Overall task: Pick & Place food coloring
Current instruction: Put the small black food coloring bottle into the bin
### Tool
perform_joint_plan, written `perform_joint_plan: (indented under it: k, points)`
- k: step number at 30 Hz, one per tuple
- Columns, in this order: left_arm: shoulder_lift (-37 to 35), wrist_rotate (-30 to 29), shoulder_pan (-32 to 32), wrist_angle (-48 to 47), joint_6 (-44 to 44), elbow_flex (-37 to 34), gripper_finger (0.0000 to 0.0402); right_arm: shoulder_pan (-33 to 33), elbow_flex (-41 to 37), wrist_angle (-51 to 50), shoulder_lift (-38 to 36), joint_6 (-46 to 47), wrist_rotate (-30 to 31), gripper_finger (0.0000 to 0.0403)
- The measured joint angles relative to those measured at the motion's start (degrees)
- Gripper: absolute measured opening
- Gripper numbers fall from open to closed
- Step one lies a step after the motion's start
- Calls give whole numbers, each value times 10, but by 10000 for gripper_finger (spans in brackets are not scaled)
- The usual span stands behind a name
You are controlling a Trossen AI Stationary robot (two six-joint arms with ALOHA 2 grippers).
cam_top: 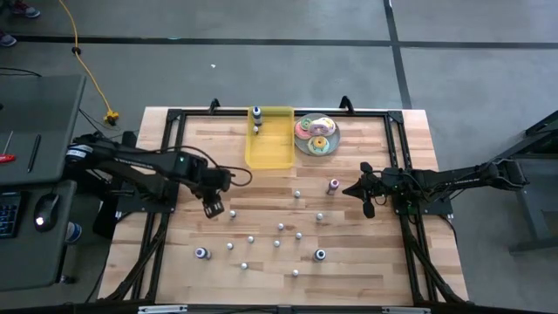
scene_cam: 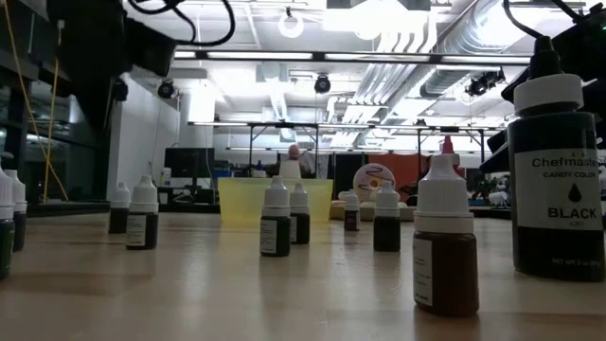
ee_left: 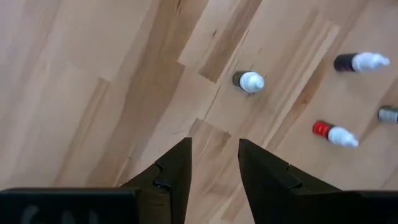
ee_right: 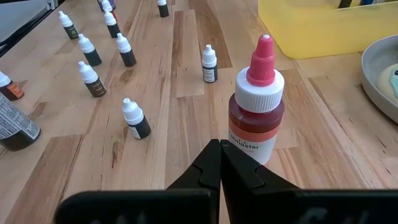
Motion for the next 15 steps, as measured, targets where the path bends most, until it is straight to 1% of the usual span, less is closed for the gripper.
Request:
perform_joint_plan:
  k: [7, 10, 12, 15]
  points:
    - [23, -27, -10, 36, -130, -22, 127, 0, 0, 0, 0, 0, 0, 0]
    - [47, -35, -11, 62, -176, -26, 127, 0, 0, 0, 0, 0, 0, 0]
    - [63, -27, -15, 85, -195, -27, 127, 0, 0, 0, 0, 0, 0, 0]
    - [85, -21, -27, 124, -202, -27, 127, 0, 0, 0, 0, 0, 0, 0]
